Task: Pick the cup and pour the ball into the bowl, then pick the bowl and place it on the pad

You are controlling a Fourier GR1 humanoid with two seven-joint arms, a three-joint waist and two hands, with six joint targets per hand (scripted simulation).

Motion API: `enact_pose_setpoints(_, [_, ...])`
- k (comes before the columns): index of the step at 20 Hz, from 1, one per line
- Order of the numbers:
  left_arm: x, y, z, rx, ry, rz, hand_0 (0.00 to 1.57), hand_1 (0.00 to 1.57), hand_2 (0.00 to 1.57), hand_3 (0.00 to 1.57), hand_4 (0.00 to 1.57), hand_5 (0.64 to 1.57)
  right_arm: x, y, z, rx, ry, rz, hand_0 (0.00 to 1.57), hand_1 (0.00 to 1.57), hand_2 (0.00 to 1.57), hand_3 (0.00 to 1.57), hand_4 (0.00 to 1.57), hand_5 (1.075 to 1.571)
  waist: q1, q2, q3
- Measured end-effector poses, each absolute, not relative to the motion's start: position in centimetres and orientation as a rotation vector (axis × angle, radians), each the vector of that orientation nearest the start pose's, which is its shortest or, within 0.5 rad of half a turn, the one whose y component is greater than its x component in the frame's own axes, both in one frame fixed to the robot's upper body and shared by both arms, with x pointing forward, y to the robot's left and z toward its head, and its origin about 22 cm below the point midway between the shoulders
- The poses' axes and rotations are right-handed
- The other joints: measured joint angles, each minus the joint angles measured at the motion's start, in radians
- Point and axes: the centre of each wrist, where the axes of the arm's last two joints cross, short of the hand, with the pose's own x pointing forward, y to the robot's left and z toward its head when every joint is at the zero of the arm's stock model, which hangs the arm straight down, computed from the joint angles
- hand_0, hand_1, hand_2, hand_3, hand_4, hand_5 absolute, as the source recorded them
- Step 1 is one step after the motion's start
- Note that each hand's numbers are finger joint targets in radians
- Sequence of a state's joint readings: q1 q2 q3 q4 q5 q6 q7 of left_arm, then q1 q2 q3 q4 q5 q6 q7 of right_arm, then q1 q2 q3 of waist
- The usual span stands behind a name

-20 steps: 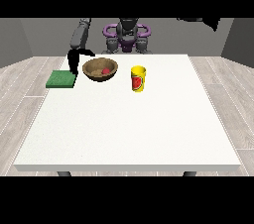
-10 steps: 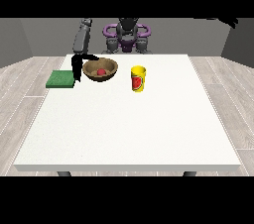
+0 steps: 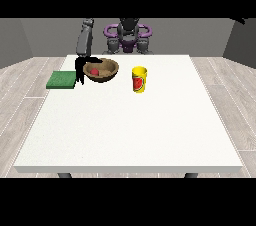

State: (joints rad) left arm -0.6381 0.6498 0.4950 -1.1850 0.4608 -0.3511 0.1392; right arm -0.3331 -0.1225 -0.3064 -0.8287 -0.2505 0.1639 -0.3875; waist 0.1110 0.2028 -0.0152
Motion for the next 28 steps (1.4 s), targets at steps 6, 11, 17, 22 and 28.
enact_pose_setpoints(6, [33.2,43.8,24.3,-0.015,-1.986,-0.011,0.00,0.00,0.00,0.00,0.55,1.564,28.7,-30.2,-8.4,-0.049,-1.602,-0.322,1.57,1.57,1.57,1.57,1.09,1.471,0.037,0.021,-0.0229])
enact_pose_setpoints(11, [33.0,44.3,25.0,-0.033,-2.014,-0.020,0.00,0.00,0.00,0.00,0.68,1.570,28.1,-30.5,-8.0,-0.106,-1.618,-0.357,1.57,1.57,1.57,1.57,1.07,1.487,0.059,0.040,-0.0239])
enact_pose_setpoints(17, [32.6,46.0,22.7,0.004,-1.944,0.021,0.00,0.00,0.00,0.00,0.73,1.569,29.5,-31.2,-5.7,-0.149,-1.454,-0.301,1.57,1.57,1.57,1.57,1.04,1.535,0.029,-0.010,0.0013])
enact_pose_setpoints(22, [31.3,49.1,20.9,0.059,-1.882,0.092,0.00,0.00,0.00,0.00,0.71,1.567,31.2,-33.0,-2.3,-0.170,-1.331,-0.240,1.57,1.57,1.57,1.57,1.00,1.548,-0.045,-0.063,0.0104])
enact_pose_setpoints(28, [30.4,50.6,20.6,0.092,-1.884,0.113,0.00,0.00,0.00,0.00,0.70,1.566,32.7,-37.9,2.7,-0.262,-1.321,-0.157,1.57,1.57,1.57,1.57,0.98,1.570,-0.071,-0.057,0.0138])
